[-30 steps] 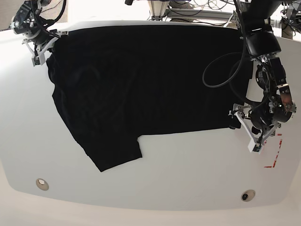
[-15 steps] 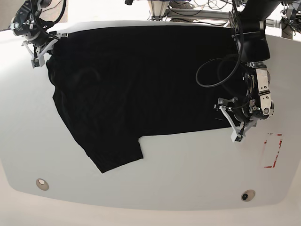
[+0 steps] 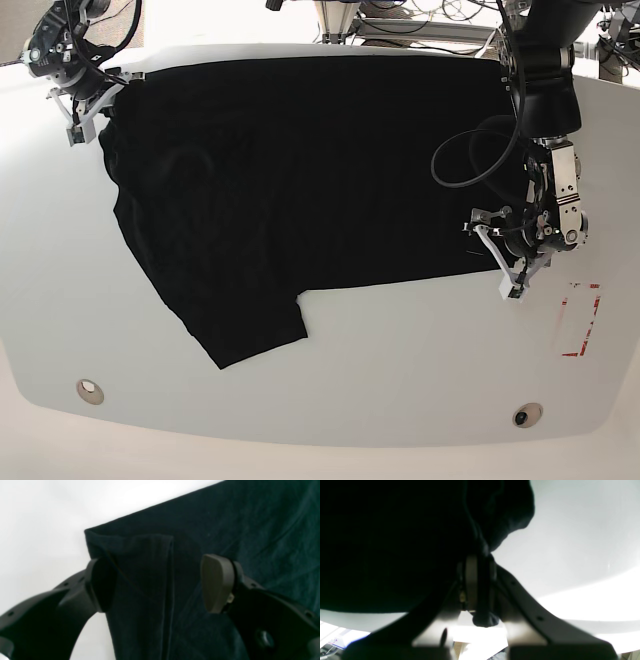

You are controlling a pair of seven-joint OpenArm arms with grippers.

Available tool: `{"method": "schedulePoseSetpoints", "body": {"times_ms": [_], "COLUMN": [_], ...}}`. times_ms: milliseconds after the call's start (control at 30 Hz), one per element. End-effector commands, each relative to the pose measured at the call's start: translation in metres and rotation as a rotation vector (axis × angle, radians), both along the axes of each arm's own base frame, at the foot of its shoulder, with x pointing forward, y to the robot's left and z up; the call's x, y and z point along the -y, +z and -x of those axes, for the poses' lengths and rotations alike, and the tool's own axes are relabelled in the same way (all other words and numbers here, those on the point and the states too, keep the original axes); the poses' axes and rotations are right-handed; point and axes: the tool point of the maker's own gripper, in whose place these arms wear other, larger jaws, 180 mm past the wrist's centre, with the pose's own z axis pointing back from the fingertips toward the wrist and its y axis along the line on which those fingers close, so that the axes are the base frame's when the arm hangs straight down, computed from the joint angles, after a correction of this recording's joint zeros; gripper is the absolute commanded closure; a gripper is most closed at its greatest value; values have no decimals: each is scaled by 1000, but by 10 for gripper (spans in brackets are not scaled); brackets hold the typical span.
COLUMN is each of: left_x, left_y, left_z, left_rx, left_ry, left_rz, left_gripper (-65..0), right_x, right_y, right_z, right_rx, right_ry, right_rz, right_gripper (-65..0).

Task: Layout the t-shirt on the table in an organized manner, then fold the t-shirt properly
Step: 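Release the left gripper and move it along the shirt side to grasp the hem corner, then pull the grasped hem corner outward with the left gripper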

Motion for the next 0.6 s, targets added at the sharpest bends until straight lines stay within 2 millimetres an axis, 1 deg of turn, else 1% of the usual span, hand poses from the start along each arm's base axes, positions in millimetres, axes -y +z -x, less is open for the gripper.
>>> {"method": "schedulePoseSetpoints", "body": {"times_ms": [0,100,167,200,233,333,367,467,567], "left_x": [-13,-15,-19,-20,-21,-21,-21,-22,-22], "left_y": [16,17,19,19,19,19,19,19,19], "left_z": [-12,-13,-14,-14,-14,-14,-14,-14,-14], "left_rx": [43,57,63,66,64,64,64,64,64], "left_ry": [10,12,15,16,16,16,16,17,17], "left_rz": [-21,-22,-30,-32,-33,-33,-33,-35,-35], "left_gripper": [-483,-474,-439,-415,-372,-274,-229,-157,-124], "right_x": [6,6,6,6,6,6,6,6,6], "right_y": [9,9,9,9,9,9,9,9,9], "right_z": [-6,-6,-6,-6,-6,-6,-6,-6,-6], "right_rx": [28,28,28,28,28,27,27,27,27], "right_ry": [6,6,6,6,6,5,5,5,5], "right_rz": [19,19,19,19,19,18,18,18,18], "right_gripper": [-46,-46,-46,-46,-46,-44,-44,-44,-44]}}
